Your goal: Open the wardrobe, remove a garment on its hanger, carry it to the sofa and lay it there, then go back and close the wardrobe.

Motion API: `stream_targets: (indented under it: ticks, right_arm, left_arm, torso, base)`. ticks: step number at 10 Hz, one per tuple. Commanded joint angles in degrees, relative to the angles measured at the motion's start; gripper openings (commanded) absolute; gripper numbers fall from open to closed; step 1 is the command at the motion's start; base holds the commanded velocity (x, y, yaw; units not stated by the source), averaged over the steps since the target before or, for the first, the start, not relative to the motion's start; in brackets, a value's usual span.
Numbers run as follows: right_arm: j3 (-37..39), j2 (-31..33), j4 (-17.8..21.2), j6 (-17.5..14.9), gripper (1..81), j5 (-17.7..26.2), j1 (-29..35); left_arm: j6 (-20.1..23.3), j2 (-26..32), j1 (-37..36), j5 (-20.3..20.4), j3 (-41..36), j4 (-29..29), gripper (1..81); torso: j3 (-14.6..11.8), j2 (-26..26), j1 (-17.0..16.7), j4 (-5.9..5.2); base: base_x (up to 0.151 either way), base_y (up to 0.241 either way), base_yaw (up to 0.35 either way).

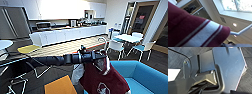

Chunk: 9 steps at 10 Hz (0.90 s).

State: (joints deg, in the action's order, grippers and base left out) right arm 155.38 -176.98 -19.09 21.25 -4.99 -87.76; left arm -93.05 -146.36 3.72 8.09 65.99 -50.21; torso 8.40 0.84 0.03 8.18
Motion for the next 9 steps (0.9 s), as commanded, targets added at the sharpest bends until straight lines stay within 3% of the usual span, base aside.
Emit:
stream_targets:
  ticks: [1,9]
  right_arm:
    - [-0.1,-0.5,0.2,-0.2,81.1,2.7,1.9]
    - [-0.1,-0.6,0.2,-0.2,81.1,2.7,1.8]
  left_arm:
    - [1.2,0.5,-10.0,2.5,-1.6,-1.7,1.0]
    - [1.2,1.2,-10.0,1.9,-1.8,-1.7,1.0]
  torso:
    - [0.0,0.0,0.0,0.0]
    - [0.0,0.0,0.0,0.0]
  base:
    - [0.0,0.0,-0.34]
    - [0.0,0.0,-0.342]
